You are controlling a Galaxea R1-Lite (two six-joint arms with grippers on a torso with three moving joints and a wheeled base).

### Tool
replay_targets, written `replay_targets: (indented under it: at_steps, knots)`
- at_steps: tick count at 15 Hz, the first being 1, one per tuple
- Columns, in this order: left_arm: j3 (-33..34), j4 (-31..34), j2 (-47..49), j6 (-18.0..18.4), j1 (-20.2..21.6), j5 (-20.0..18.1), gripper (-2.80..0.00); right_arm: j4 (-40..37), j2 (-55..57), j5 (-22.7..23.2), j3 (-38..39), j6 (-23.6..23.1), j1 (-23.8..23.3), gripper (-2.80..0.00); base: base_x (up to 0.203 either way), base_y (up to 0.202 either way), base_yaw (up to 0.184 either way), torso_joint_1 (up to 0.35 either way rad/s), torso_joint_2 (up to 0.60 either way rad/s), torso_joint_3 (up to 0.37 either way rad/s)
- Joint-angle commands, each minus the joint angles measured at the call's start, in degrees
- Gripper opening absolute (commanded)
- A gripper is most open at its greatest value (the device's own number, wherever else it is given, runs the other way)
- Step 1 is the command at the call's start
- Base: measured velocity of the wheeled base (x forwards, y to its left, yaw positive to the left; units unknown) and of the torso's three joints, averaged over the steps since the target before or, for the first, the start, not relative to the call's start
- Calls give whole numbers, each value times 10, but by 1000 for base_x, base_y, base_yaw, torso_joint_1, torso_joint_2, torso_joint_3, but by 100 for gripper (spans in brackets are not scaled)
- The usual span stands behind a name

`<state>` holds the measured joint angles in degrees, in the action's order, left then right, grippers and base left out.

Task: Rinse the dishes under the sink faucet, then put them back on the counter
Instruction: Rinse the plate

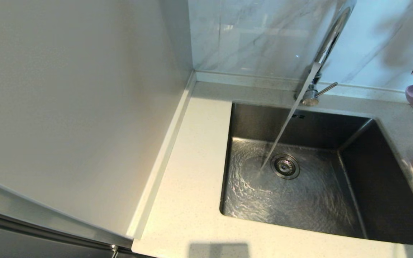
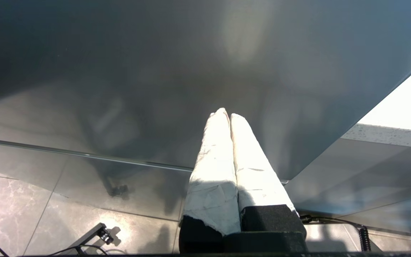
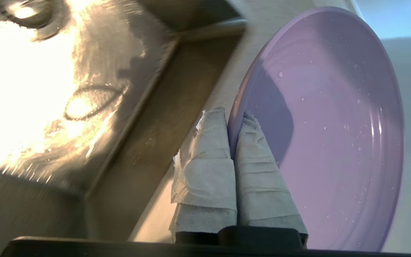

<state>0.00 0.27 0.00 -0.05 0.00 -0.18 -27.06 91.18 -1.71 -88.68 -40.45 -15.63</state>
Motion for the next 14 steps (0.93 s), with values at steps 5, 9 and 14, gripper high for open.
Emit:
replay_targets:
  at_steps: [5, 9, 14]
  knots:
    - [0, 0, 0, 0, 0, 0, -280, -144, -139, 75, 69, -37, 59, -280, 0, 0, 0, 0, 0, 0]
    - [0, 0, 0, 0, 0, 0, -280, -217, -157, 125, 69, -62, 146, -280, 0, 0, 0, 0, 0, 0]
    - [0, 0, 0, 0, 0, 0, -280, -232, -137, 140, 69, -69, 248, -280, 0, 0, 0, 0, 0, 0]
